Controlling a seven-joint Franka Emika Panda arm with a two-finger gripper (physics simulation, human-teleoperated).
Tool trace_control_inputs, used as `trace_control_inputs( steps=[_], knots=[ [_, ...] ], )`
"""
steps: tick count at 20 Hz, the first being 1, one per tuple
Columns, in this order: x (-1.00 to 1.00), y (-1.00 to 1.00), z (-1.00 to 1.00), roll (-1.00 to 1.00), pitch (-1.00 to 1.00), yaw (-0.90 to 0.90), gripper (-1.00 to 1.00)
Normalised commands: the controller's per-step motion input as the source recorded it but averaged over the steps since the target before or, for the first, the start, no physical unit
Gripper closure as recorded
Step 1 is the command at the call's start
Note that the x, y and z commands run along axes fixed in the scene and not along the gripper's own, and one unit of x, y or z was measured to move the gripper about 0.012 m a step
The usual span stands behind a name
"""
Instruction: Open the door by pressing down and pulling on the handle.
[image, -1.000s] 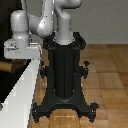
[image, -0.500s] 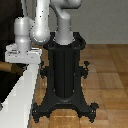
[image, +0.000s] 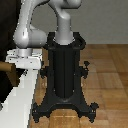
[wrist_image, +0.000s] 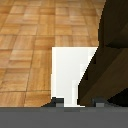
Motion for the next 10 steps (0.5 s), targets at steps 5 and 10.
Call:
trace_control_inputs(
  steps=[5, 10],
  knots=[
    [0.0, 0.2, -0.4, 0.0, 0.0, 0.0, 1.0],
    [0.0, 0.6, 0.0, 0.0, 0.0, 0.0, 1.0]
  ],
)
